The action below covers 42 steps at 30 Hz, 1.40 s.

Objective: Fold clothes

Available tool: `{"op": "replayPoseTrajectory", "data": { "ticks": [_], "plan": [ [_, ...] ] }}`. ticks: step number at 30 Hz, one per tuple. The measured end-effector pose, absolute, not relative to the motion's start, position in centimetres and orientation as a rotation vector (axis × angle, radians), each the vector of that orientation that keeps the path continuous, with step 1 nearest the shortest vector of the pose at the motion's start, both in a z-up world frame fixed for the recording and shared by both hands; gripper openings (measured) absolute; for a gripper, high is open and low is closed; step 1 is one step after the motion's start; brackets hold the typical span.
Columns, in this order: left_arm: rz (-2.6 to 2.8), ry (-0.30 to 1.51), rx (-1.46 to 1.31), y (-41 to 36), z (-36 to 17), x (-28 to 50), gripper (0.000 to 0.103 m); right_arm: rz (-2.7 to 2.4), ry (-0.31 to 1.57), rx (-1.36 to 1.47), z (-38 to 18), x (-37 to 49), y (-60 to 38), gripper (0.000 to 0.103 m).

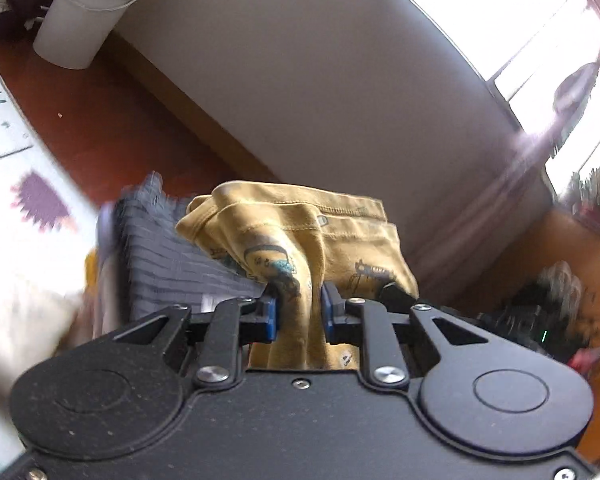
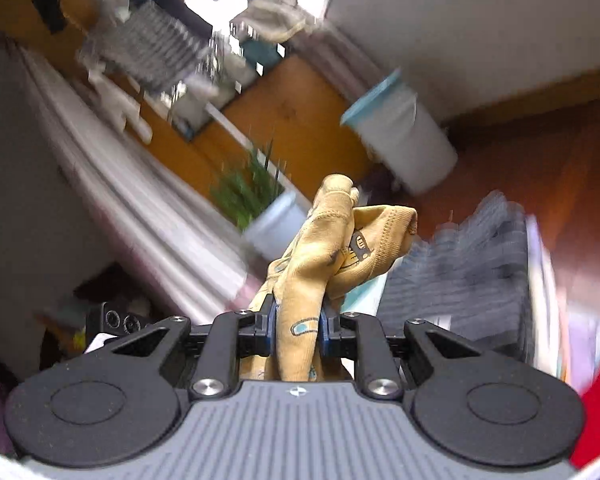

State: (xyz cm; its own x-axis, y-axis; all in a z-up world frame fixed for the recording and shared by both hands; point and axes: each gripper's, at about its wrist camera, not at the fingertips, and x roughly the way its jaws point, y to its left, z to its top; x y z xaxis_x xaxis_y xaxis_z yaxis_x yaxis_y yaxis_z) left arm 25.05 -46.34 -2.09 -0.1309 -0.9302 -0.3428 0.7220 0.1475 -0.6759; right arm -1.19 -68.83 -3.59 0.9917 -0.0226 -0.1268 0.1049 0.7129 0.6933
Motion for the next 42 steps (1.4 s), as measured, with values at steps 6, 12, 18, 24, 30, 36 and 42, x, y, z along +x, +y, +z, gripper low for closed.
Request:
{"op": "replayPoseTrajectory", "data": {
  "ticks": [6,12,18,24,30,36,42],
  "plan": [
    [-1.149,0.955,-0.180,-45.9,-4.8,26.9,0.065,-0.548,0.213,0.604,-5.9,1.1,-73.6,0.075],
    [-1.103,0.959,0.063,-35.9,-7.3,21.3,0.065,-0.437,0.281,0.263,-7.0,3.4,-68.2,0.071],
    [-0.997,1.035,0.138,-23.4,-4.3,15.7,0.065,-0.346,0.385,0.179,-7.6,9.2,-66.3,0.069],
    [-0.819,0.968,0.026,-10.1,3.3,10.2,0.066,-0.404,0.520,0.265,-9.5,9.9,-67.1,0.068],
    [-0.664,0.843,-0.176,-0.4,5.5,5.6,0.076,-0.341,0.407,0.275,-1.2,7.6,-63.3,0.079],
    [-0.503,0.837,-0.104,-0.8,6.7,6.2,0.079,-0.247,0.214,-0.011,15.6,6.1,-56.2,0.098],
    [-0.386,0.776,-0.149,-0.2,10.8,5.0,0.097,-0.064,-0.127,0.183,33.0,4.9,-51.6,0.103]
  ]
}}
